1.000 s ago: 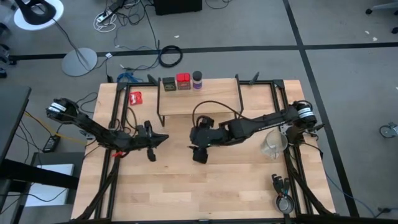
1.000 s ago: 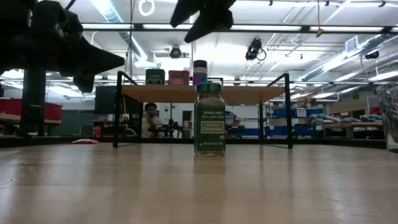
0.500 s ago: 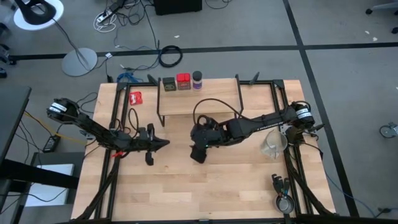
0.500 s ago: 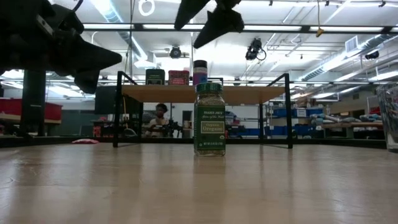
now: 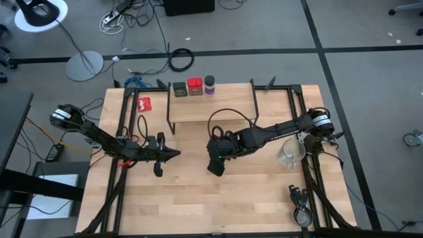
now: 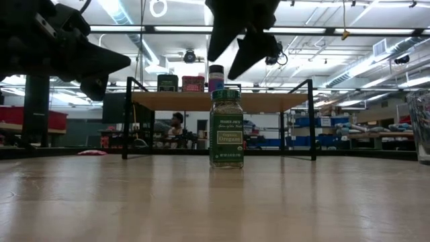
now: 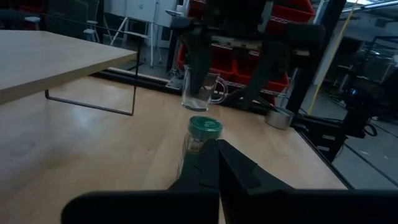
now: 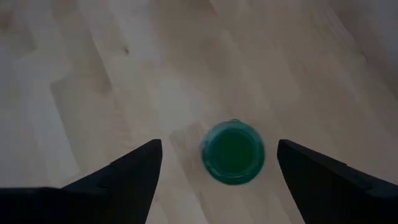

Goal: Shelf spices
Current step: Put the green seasoning bottle on the shelf

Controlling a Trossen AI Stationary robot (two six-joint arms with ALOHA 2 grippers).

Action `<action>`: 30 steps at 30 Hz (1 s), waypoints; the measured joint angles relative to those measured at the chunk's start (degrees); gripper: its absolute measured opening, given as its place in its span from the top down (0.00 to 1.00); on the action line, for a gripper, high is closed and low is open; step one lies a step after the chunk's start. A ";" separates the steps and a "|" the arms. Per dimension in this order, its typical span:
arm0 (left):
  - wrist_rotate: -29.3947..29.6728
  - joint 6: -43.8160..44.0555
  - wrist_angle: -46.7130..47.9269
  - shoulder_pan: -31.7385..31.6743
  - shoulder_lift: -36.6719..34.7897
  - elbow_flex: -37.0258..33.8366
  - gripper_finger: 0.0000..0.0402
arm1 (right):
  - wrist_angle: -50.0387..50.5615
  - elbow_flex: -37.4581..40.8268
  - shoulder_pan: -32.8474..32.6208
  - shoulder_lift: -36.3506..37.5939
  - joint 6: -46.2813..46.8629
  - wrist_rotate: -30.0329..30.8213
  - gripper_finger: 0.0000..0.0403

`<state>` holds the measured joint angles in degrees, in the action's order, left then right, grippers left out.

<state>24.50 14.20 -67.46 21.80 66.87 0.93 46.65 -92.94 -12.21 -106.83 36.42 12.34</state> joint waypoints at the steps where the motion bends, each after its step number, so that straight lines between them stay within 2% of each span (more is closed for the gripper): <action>1: 0.41 0.00 -0.02 0.00 0.00 0.00 1.00 | -0.31 0.54 0.07 0.00 -0.03 0.42 0.20; 10: 1.09 0.00 0.04 0.00 0.00 0.01 1.00 | -1.15 4.22 0.00 0.00 2.26 2.94 0.17; 17: 1.06 0.02 0.09 0.00 0.00 0.02 1.00 | -7.06 7.16 0.00 0.00 3.33 3.30 0.17; 23: 1.04 0.04 0.09 0.00 0.00 0.02 1.00 | -5.56 8.01 0.00 0.00 5.08 5.91 0.18; 30: 1.31 0.37 0.09 0.00 0.02 0.02 1.00 | -6.27 8.04 0.13 -0.51 5.06 5.82 0.18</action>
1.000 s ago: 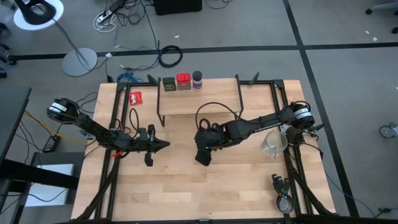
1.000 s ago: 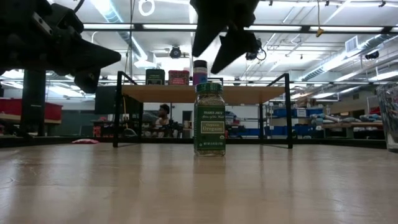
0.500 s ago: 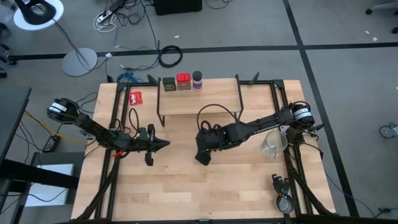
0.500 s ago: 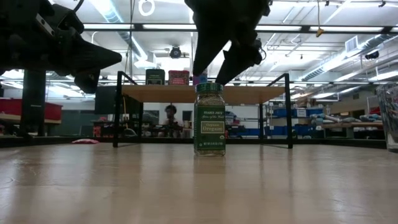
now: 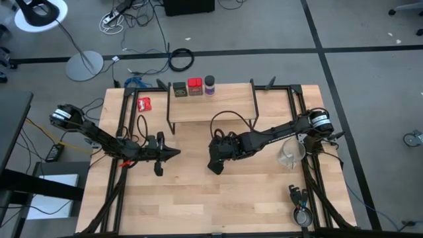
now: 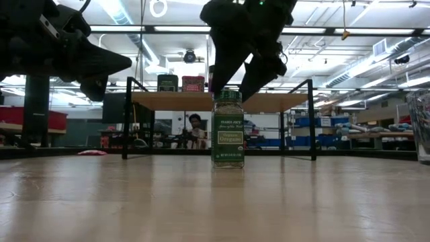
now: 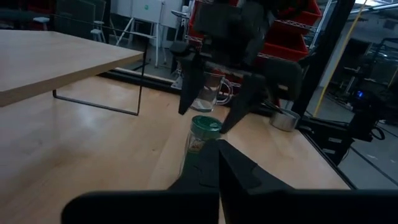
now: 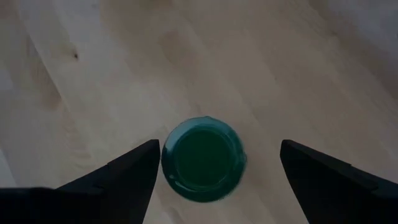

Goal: Shelf spices
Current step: Put the green seasoning bottle on the shelf

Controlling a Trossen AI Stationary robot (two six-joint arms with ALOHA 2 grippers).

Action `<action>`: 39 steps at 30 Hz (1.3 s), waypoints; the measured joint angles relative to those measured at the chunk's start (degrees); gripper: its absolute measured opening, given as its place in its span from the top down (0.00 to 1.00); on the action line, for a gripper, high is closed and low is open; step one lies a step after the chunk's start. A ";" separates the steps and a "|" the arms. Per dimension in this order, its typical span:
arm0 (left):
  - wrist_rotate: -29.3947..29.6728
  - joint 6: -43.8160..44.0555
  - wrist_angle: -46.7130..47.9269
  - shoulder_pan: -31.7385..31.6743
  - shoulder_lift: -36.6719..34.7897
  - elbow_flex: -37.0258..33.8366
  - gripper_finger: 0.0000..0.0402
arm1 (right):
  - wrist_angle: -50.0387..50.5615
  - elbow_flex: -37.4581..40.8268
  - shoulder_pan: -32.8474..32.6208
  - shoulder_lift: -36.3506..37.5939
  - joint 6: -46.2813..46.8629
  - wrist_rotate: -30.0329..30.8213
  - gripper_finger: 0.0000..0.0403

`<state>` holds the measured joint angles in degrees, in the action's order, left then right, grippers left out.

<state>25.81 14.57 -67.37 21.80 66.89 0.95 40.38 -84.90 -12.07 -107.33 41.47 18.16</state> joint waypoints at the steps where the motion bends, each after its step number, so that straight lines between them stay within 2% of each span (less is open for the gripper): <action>1: 0.12 0.07 0.00 0.00 0.00 0.00 1.00 | -0.11 0.01 0.09 -0.28 -0.02 -0.62 0.18; 4: 0.30 0.57 0.00 0.00 0.00 0.02 1.00 | -1.43 0.00 0.33 -2.22 -0.02 -2.85 0.18; 14: 0.50 0.74 0.32 0.00 0.01 0.07 1.00 | -4.94 0.04 1.19 -5.00 0.06 -4.42 0.20; 21: 0.56 0.74 0.91 0.00 0.00 0.04 1.00 | -5.19 0.04 1.75 -5.00 1.01 -5.77 0.30; 29: 0.69 0.74 1.09 0.00 0.00 0.04 1.00 | -6.66 -0.17 1.97 -4.79 0.97 -5.46 0.50; 39: 0.71 0.74 1.29 0.00 0.00 0.04 1.00 | -5.70 -3.35 2.10 -5.11 -0.49 -6.30 0.50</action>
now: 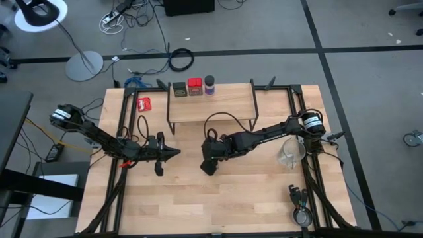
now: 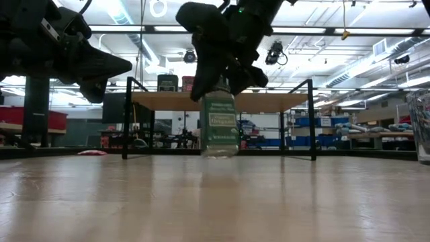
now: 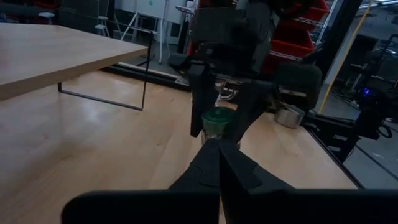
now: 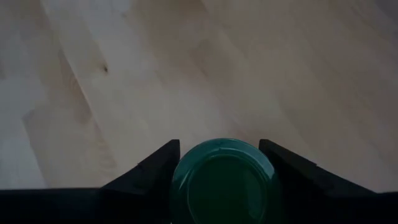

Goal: Shelf spices
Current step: Put the green seasoning bottle on the shelf

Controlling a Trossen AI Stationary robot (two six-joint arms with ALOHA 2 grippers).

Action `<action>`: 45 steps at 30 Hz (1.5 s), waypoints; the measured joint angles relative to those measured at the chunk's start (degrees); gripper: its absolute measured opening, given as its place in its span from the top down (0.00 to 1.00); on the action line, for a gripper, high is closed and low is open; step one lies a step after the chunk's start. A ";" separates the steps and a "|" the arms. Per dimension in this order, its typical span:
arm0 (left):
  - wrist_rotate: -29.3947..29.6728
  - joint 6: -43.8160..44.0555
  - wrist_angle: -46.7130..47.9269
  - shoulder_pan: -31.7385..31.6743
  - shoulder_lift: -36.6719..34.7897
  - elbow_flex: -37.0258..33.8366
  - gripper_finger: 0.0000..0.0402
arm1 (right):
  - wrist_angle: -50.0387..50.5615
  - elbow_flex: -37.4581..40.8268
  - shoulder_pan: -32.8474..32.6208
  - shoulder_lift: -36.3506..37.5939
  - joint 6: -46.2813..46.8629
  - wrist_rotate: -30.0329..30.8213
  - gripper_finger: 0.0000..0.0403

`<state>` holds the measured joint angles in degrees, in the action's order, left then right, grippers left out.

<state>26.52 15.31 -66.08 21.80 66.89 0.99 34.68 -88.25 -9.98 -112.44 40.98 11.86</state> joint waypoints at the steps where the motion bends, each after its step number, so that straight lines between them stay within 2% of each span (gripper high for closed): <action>1: 0.00 0.00 -0.08 0.00 0.00 0.00 1.00 | 0.04 -0.25 0.00 0.00 -0.10 0.00 0.50; 10: 0.02 0.00 -0.16 -0.02 0.00 0.00 1.00 | 0.07 -1.89 -0.02 0.00 -1.53 0.41 0.50; 16: 0.02 0.00 -0.15 0.00 0.00 -0.02 1.00 | 0.68 -5.41 -0.15 0.01 -4.76 3.20 0.50; 27: 0.02 0.00 0.00 -0.02 0.00 -0.04 1.00 | 11.26 -17.31 -0.46 0.07 -13.60 11.29 0.50; 31: 0.02 0.00 0.02 -0.02 0.00 -0.04 1.00 | 17.33 -23.38 -0.35 0.07 -17.40 17.43 0.50; 36: 0.02 0.17 0.02 0.00 0.00 -0.04 1.00 | 21.68 -28.54 2.37 0.15 -21.55 24.05 0.50; 40: 0.02 0.38 0.00 -0.02 0.00 -0.04 1.00 | 20.79 -29.58 6.02 0.15 -23.89 24.56 0.50; 45: 0.02 0.61 0.00 0.00 0.00 -0.04 1.00 | 23.00 -29.59 11.07 0.15 -21.79 24.57 0.50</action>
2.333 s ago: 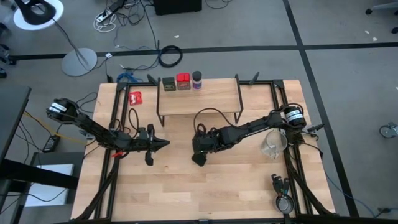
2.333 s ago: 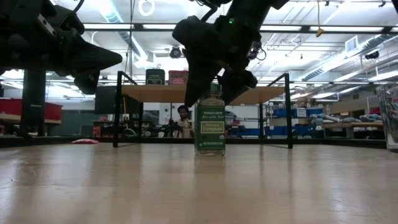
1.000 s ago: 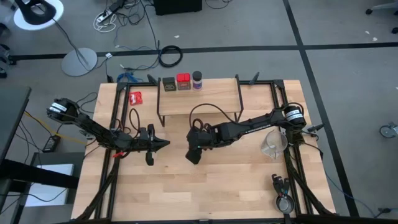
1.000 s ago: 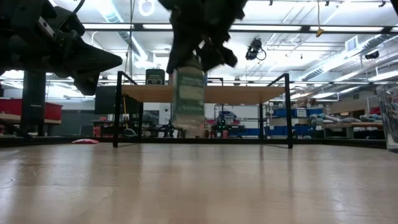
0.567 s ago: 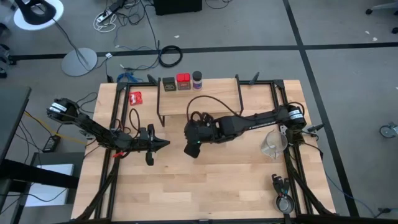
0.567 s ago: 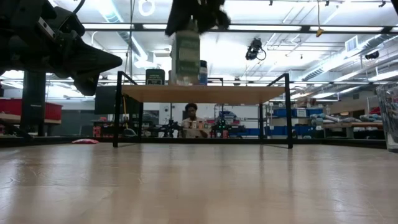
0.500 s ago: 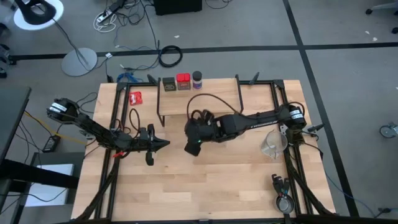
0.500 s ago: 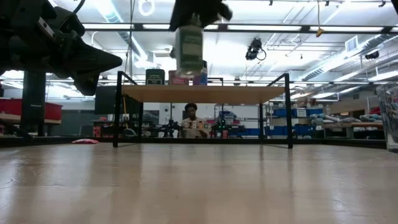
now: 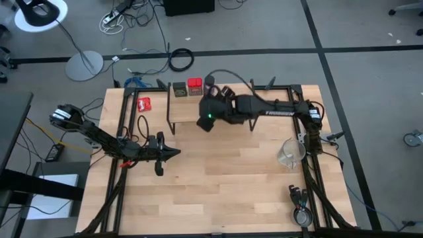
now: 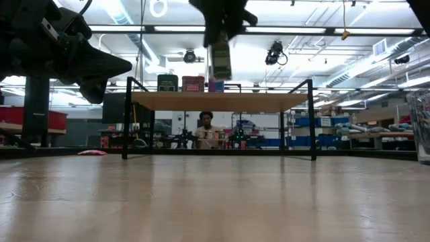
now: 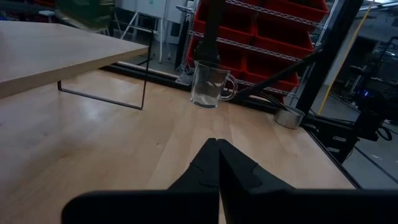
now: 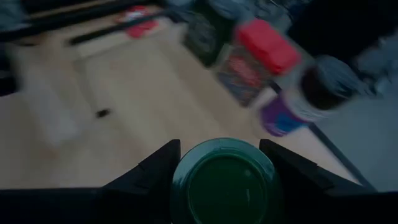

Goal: Shelf spices
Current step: Put the green seasoning bottle on the shelf

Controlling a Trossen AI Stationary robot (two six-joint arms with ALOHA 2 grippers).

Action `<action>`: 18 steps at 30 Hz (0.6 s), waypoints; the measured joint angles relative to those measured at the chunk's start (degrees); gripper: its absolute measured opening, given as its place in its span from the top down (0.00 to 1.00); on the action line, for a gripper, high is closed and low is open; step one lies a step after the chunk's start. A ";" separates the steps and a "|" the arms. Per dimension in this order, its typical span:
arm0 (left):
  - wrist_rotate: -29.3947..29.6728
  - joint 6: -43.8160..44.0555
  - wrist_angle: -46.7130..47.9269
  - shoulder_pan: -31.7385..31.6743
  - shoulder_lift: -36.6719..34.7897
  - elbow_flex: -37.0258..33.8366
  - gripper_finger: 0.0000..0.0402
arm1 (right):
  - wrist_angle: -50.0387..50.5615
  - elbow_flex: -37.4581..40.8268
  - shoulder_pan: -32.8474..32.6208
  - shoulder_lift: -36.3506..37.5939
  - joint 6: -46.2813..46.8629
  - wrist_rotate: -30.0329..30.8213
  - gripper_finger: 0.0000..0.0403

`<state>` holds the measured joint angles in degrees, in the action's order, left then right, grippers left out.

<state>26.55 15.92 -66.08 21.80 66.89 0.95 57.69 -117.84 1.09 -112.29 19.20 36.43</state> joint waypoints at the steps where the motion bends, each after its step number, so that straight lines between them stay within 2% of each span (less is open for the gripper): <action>1: 0.00 0.01 0.00 -0.02 0.00 0.00 1.00 | 0.74 0.00 0.81 0.00 0.62 0.06 0.50; 8: 0.00 -0.04 0.67 -0.02 -0.02 0.00 1.00 | 5.68 0.00 4.95 0.00 2.19 -0.16 0.50; 18: -0.01 0.85 1.27 0.00 -0.02 0.00 1.00 | 6.93 0.04 11.70 0.00 0.58 -2.89 0.50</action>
<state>26.53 16.78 -64.82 21.80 66.87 0.95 64.62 -117.80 12.79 -112.29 19.78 33.53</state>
